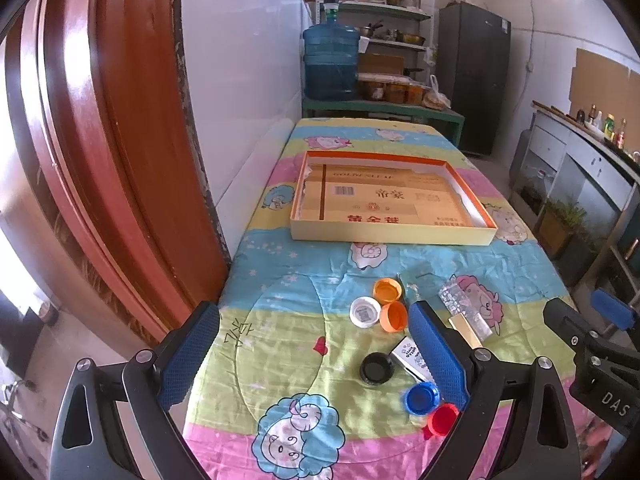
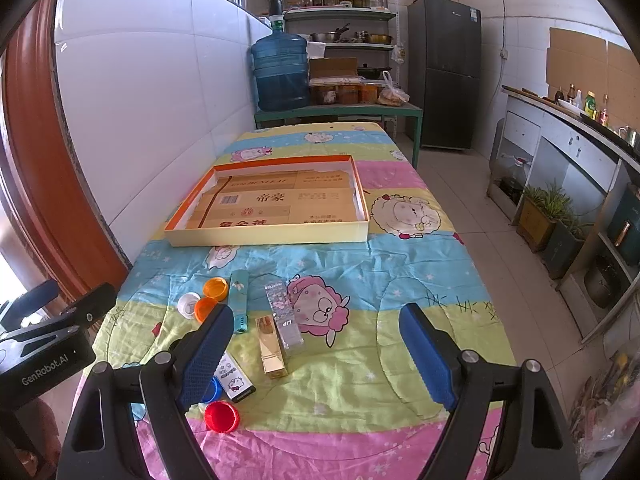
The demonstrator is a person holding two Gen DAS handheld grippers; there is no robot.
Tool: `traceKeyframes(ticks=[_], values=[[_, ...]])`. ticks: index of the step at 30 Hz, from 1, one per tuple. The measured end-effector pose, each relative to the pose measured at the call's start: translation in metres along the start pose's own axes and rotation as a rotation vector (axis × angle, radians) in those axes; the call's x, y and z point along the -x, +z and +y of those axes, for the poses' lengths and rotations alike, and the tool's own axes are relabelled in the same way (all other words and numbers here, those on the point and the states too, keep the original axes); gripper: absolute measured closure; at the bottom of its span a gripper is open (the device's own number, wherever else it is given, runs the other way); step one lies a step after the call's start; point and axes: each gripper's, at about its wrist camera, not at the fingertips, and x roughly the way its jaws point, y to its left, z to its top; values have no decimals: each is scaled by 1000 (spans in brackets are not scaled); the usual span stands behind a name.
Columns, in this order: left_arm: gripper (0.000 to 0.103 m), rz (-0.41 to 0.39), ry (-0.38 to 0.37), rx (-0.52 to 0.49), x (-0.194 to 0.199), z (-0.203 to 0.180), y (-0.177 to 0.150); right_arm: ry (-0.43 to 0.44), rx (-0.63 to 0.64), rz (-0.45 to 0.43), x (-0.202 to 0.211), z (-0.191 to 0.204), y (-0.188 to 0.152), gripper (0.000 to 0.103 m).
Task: Organize rigid objects
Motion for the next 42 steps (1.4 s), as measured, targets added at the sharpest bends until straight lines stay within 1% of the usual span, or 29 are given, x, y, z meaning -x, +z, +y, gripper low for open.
traceKeyframes(ticks=[9, 19, 23, 27, 28, 29, 31, 34, 39, 42], values=[[8, -8, -26, 15, 2, 4, 1, 7, 4, 3, -1, 2, -1, 18], [8, -5, -24, 8, -3, 3, 2, 23, -2, 19, -8, 1, -3, 18], [8, 17, -25, 9, -14, 7, 0, 46, 0, 51, -17, -1, -8, 18], [8, 47, -60, 13, -27, 15, -10, 79, -12, 111, -33, -3, -18, 18], [8, 60, -74, 14, -31, 17, -14, 82, -9, 127, -37, -3, -21, 21], [8, 73, -86, 12, -35, 17, -18, 86, -6, 132, -39, -2, -23, 26], [8, 98, -109, 5, -41, 16, -26, 96, 7, 142, -44, 0, -27, 30], [13, 126, -131, -23, -50, 8, -38, 109, 27, 159, -50, 3, -31, 34], [24, 169, -160, -64, -66, -7, -50, 129, 20, 187, -60, 2, -34, 37], [27, 194, -168, -89, -78, -15, -54, 134, 19, 192, -62, 2, -35, 37]])
